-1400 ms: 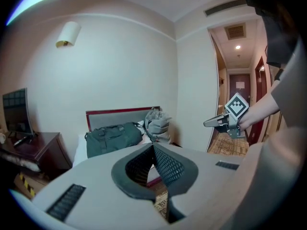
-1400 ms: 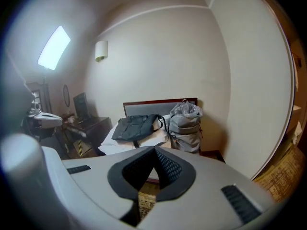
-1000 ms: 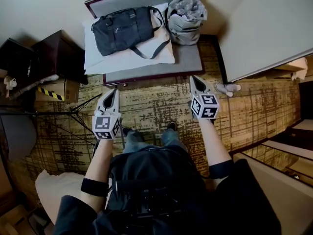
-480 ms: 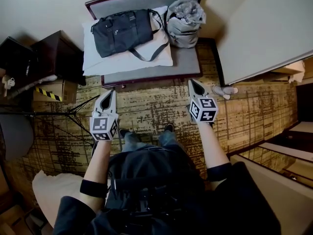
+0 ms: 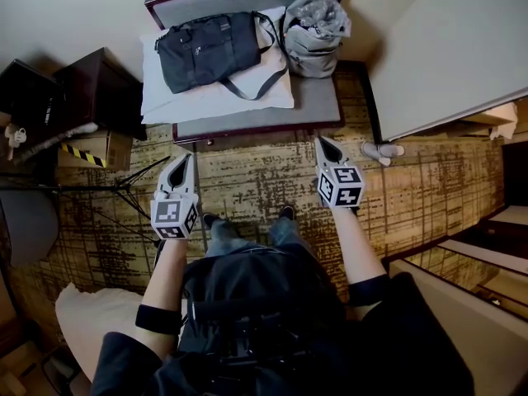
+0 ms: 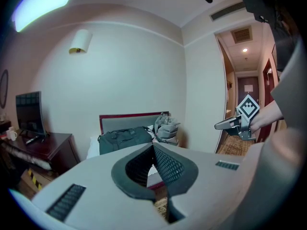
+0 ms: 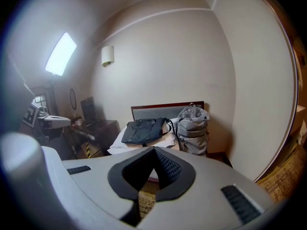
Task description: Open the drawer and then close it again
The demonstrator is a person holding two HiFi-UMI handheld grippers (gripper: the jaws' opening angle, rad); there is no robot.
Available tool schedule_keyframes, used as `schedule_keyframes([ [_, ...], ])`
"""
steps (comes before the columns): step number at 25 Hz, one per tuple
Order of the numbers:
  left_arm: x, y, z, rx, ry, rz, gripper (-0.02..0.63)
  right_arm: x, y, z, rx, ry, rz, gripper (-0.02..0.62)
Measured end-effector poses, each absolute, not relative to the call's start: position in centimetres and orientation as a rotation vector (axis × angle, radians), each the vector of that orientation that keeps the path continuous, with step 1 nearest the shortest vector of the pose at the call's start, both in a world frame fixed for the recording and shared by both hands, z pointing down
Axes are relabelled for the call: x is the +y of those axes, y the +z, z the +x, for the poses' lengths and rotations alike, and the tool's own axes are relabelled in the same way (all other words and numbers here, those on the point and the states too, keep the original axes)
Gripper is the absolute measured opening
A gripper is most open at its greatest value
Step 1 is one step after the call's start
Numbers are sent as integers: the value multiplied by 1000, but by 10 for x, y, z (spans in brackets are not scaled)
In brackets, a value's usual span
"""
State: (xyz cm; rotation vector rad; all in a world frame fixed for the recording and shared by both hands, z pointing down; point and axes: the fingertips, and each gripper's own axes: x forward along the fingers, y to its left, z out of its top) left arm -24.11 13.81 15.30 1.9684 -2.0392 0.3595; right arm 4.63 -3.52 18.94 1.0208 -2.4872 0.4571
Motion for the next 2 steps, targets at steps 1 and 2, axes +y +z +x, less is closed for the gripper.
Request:
schedule_keyframes([
  [1,138,153,-241,-2039,360,1968,3,-35,190,47,-2486,458,1020,2],
  [2,138,154,-240,-2038,361,1968,3,-35,190,48,-2484,459,1019,2],
])
